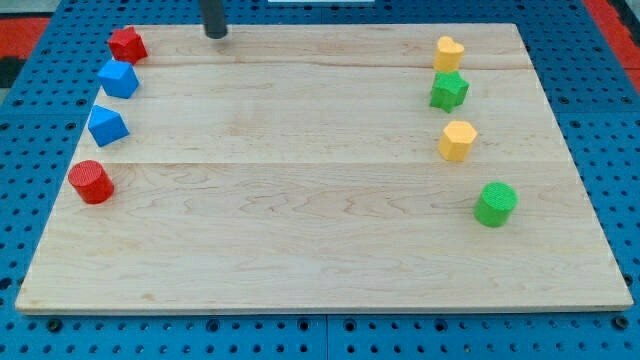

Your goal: Point at the yellow heart

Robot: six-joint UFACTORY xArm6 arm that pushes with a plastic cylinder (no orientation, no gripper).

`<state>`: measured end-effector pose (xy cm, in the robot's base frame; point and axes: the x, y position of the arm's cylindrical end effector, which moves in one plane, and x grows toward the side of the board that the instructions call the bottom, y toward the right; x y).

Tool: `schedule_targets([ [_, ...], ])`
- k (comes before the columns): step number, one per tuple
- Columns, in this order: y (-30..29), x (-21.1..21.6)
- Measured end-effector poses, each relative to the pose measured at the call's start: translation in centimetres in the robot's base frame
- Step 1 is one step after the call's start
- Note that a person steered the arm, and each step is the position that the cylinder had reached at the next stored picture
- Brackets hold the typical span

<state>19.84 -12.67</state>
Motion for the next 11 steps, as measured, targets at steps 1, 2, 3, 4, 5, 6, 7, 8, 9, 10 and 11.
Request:
schedule_targets([
  [1, 4.5, -0.5],
  [2, 9.9, -0.5],
  [3, 14.9, -0.5],
  [4, 18.8, -0.6],
  [5, 22.5, -0.6],
  [6, 29.3, -0.7],
  [7, 30.9, -0.7],
  [8, 32.5, -0.7],
  [9, 35.8, 0.6],
  [10, 35.7, 4.2],
  [11, 33.9, 5.3],
])
